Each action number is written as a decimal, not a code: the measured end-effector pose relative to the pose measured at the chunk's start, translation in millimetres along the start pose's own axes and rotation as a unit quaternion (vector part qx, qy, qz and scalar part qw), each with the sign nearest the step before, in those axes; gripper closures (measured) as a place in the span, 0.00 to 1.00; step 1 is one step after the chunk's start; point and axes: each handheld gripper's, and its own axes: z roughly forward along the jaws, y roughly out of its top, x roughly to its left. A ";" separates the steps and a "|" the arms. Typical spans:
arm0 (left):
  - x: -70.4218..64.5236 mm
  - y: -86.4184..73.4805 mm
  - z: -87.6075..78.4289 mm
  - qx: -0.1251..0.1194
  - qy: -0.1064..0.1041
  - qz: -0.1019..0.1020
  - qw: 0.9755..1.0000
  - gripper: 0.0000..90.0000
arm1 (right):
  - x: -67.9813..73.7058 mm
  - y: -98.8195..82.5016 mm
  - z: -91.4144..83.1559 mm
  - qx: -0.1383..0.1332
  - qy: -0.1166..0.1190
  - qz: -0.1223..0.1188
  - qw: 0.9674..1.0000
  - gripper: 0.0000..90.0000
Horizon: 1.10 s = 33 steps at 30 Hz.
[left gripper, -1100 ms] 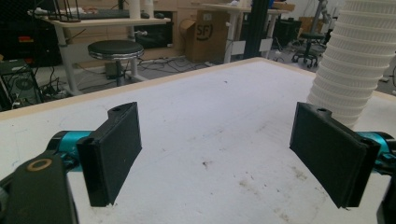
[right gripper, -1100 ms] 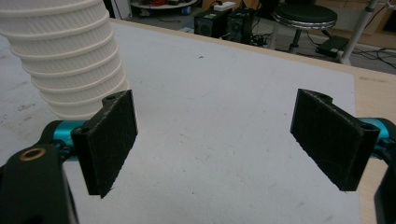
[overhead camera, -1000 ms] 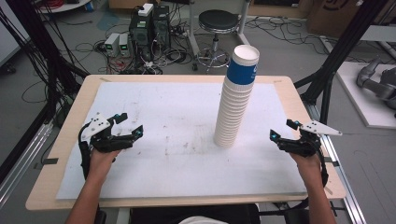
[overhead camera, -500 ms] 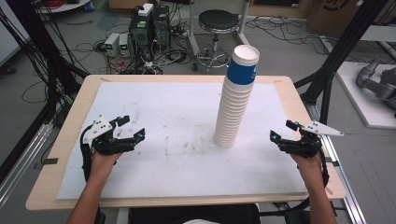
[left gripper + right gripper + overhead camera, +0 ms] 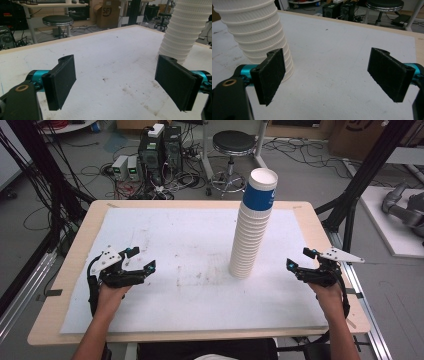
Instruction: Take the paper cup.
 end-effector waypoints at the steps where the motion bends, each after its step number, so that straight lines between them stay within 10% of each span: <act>1: -0.2 0.0 -0.1 0.000 0.000 0.000 1.000 0.19 | 0.5 0.0 -0.3 0.000 0.000 0.000 1.000 0.17; 21: -4.6 2.5 3.7 0.002 -0.008 0.005 1.000 0.19 | 6.4 6.4 -2.2 -0.013 0.011 -0.002 1.000 0.17; 27: -3.7 1.8 3.7 0.004 -0.006 0.002 1.000 0.19 | 17.8 21.6 -2.3 -0.032 0.037 -0.006 0.999 0.17; 33: -3.9 3.3 4.8 0.002 -0.008 0.002 1.000 0.19 | 43.3 61.2 -2.1 -0.082 0.103 -0.027 0.991 0.17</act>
